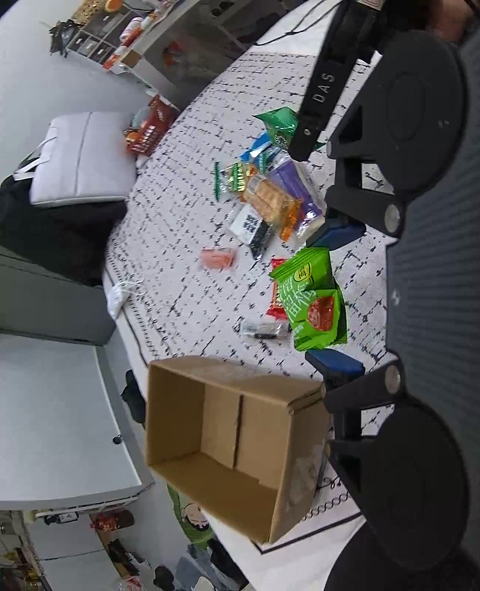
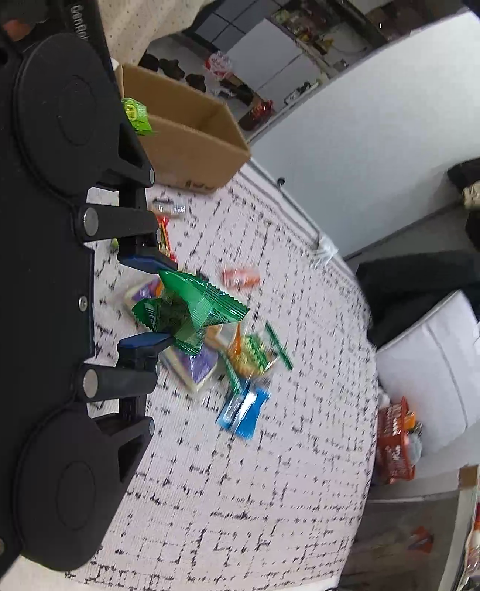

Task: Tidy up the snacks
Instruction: 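Carry both green candies into the cardboard box and open both tools, then move both tools back over the snack pile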

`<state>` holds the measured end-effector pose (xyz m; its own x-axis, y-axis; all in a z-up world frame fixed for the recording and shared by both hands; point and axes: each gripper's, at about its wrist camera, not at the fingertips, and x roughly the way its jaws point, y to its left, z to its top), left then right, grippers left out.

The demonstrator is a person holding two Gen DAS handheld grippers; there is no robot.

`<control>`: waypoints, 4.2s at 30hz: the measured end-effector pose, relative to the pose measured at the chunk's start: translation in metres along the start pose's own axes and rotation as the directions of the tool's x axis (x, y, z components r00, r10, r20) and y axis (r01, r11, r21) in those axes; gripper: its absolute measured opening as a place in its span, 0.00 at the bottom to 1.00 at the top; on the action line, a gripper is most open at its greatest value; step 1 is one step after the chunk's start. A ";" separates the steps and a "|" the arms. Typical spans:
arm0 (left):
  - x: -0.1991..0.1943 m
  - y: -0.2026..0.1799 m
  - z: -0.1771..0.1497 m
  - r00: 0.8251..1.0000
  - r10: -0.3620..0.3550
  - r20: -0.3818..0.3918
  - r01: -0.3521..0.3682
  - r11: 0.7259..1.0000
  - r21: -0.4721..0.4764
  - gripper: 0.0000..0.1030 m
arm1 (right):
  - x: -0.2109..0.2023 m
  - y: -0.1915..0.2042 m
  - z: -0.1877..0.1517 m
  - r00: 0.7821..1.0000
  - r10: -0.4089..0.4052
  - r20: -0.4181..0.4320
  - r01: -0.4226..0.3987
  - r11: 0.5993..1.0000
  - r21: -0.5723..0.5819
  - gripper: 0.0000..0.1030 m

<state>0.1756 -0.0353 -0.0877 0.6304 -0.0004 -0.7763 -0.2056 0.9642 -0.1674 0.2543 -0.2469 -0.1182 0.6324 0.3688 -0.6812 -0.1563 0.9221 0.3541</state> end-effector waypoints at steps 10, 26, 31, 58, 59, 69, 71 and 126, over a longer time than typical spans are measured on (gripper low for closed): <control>-0.027 0.023 0.012 0.998 0.027 0.063 -0.025 0.999 -0.035 0.55 | -0.009 0.021 -0.002 0.999 0.048 0.010 -0.048 0.997 -0.058 0.32; -0.038 0.074 0.031 0.995 0.046 0.093 -0.039 0.997 -0.073 0.55 | -0.006 0.076 0.001 0.996 0.085 0.034 -0.080 0.989 -0.127 0.32; -0.035 0.096 0.033 0.995 0.039 0.089 -0.031 0.995 -0.096 0.55 | 0.001 0.096 0.001 0.996 0.079 0.034 -0.073 0.987 -0.140 0.32; 0.013 0.208 0.056 0.998 0.049 0.028 -0.043 0.979 -0.198 0.55 | 0.064 0.219 -0.006 0.988 0.148 -0.035 -0.152 0.961 -0.229 0.32; 0.016 0.210 0.056 0.999 0.048 0.022 -0.042 0.978 -0.202 0.55 | 0.067 0.222 -0.006 0.988 0.147 -0.041 -0.153 0.960 -0.235 0.32; 0.031 0.229 0.053 1.000 0.027 -0.013 -0.030 0.968 -0.250 0.56 | 0.078 0.226 -0.010 0.989 0.129 -0.075 -0.142 0.964 -0.226 0.33; 0.031 0.230 0.054 0.999 0.036 -0.023 -0.041 0.967 -0.251 0.57 | 0.079 0.228 -0.011 0.988 0.132 -0.079 -0.147 0.963 -0.227 0.33; -0.037 0.128 0.042 0.999 0.023 0.025 -0.020 0.993 -0.120 1.00 | -0.028 0.099 0.010 1.000 0.029 0.003 -0.029 0.992 -0.126 0.88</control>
<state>0.1569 0.0996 -0.0547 0.6437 0.0281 -0.7647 -0.3061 0.9253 -0.2237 0.2287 -0.1668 -0.0576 0.6297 0.3952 -0.6688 -0.2685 0.9186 0.2900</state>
